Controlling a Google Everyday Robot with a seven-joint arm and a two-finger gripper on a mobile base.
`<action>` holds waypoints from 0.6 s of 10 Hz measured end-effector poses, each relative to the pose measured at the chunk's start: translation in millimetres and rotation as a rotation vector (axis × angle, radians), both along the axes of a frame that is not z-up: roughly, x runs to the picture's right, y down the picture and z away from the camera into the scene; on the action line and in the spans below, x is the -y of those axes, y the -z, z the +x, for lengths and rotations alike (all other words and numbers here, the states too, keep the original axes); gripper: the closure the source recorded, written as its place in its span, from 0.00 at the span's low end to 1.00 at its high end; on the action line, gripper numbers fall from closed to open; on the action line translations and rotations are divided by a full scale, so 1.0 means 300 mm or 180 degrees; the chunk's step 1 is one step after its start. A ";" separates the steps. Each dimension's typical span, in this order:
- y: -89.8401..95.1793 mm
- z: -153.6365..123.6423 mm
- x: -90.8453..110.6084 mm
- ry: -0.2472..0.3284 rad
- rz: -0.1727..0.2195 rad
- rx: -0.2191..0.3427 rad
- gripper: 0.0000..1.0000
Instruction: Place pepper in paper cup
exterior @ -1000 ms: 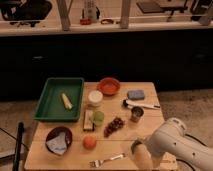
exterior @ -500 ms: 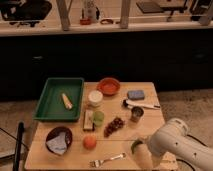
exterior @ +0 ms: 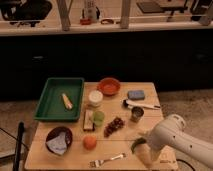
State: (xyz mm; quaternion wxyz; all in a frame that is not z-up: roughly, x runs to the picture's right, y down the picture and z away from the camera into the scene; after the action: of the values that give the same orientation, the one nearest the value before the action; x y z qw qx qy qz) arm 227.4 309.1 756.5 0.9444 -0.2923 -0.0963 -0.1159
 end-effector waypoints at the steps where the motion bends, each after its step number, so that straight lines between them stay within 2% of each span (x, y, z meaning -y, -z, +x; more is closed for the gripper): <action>1: -0.015 0.000 0.000 -0.0012 -0.0006 -0.0010 0.34; 3: -0.041 0.001 0.001 -0.0014 -0.0035 -0.0028 0.56; 6: -0.054 -0.013 0.028 0.0079 -0.0021 -0.0004 0.87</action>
State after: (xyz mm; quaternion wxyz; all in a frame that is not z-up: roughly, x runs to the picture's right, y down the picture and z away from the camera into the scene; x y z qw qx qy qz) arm 223.5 300.7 772.5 0.9419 -0.2967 -0.0924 -0.1271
